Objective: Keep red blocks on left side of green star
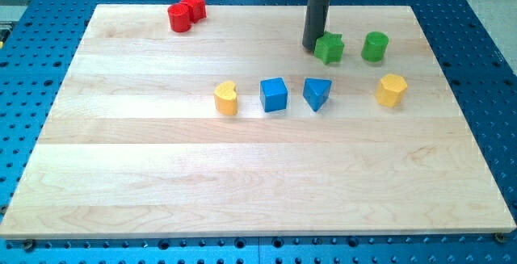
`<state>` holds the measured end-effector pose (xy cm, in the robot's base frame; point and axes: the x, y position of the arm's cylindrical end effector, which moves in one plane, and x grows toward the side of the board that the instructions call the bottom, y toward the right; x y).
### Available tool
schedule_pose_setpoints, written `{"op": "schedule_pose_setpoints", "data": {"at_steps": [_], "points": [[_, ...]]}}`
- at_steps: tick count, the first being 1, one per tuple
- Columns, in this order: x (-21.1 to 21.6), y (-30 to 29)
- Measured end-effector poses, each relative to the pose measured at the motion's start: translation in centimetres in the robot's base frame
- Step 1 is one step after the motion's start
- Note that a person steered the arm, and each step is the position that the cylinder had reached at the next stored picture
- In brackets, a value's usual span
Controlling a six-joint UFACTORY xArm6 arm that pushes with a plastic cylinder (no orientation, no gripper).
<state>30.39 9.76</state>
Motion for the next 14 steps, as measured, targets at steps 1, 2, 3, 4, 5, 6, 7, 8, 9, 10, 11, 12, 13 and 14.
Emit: {"op": "schedule_pose_setpoints", "data": {"at_steps": [1,2,3,4,5,6,7,8,9,10,11,12,13,14], "points": [[2.3,-10.5],[3.1,-26.7],[-6.3,-29.8],[-11.1,-28.2],[-11.2,-23.5],[-10.8,-12.8],[-7.5,-5.2],[-5.8,-10.7],[-8.1,-10.5],[-6.1,-15.5],[-3.1,-12.6],[-3.0,-12.1],[-0.8,-18.7],[2.0,-14.1]]}}
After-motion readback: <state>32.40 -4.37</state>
